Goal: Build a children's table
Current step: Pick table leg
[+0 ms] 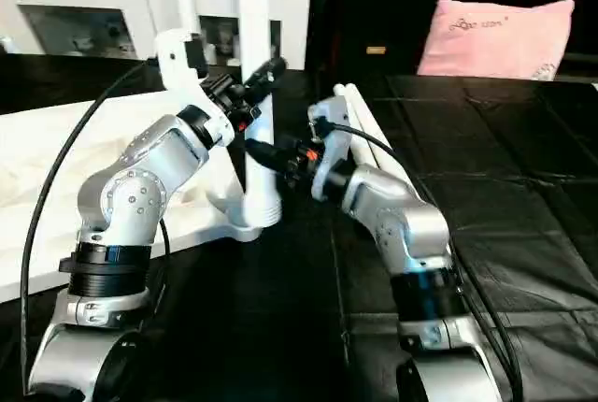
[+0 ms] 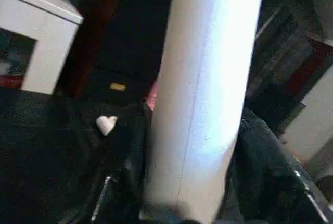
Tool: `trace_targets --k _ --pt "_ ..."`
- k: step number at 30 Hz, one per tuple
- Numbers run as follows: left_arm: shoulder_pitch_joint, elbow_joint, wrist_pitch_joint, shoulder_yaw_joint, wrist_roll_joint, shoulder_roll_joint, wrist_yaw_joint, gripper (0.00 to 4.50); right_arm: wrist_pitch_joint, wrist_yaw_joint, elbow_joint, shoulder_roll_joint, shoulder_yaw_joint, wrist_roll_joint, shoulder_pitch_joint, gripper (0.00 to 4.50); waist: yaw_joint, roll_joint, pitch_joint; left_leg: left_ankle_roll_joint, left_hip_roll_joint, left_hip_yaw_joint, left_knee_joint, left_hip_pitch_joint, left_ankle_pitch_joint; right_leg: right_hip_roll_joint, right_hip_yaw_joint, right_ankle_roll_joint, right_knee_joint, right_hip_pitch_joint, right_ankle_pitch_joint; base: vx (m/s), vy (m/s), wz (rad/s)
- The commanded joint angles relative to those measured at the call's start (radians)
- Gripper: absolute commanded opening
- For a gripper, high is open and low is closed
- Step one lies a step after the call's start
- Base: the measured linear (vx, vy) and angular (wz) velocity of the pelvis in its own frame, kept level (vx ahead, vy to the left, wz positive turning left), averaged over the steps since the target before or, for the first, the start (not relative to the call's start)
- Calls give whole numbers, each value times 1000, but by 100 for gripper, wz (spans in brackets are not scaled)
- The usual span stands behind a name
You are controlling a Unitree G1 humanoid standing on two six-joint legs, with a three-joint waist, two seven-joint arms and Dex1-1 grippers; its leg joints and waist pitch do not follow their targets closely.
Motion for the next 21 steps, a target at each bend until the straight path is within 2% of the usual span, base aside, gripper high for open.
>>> trace_targets --k 1,9,12,13,15,17,21 --pt "-7 -1 16 -4 -1 -17 11 199 -20 -22 5 7 -8 -8 -28 178 0 -8 -77 -15 4 5 -60 26 -132 -34 16 -183 -70 50 10 0 0 0" --pt "-17 3 21 16 -25 -22 24 179 -26 -33 12 17 -3 -15 -33 178 2 -7 -76 -16 4 5 -61 27 -140 -35 16 -185 -71 51 12 0 0 0" --pt "-32 16 11 27 -17 -7 14 179 -12 -45 26 25 -22 -4 -42 178 1 -6 -75 -21 4 4 -62 27 -151 -35 16 -182 -73 49 -10 0 0 0" --pt "-37 22 7 31 -14 0 10 179 -9 -45 30 25 -29 1 -45 213 0 -7 -75 -22 4 4 -62 28 -156 -35 16 -180 -73 48 -18 0 0 0" --pt "-47 29 5 39 -15 15 -1 179 -12 -30 21 25 -40 21 -45 248 1 -8 -76 -23 4 4 -62 28 -153 -35 16 -177 -73 49 -16 0 0 0" --pt "-55 33 4 40 -15 34 -25 179 -2 -6 1 24 -54 52 -44 257 3 -6 -77 -21 4 4 -61 29 -143 -35 16 -181 -70 48 3 0 0 0" --pt "-81 36 25 33 -31 92 -109 176 37 71 -49 -15 -44 92 -31 289 5 -9 -79 -8 3 5 -59 28 -113 -32 15 -182 -64 52 49 0 0 0"
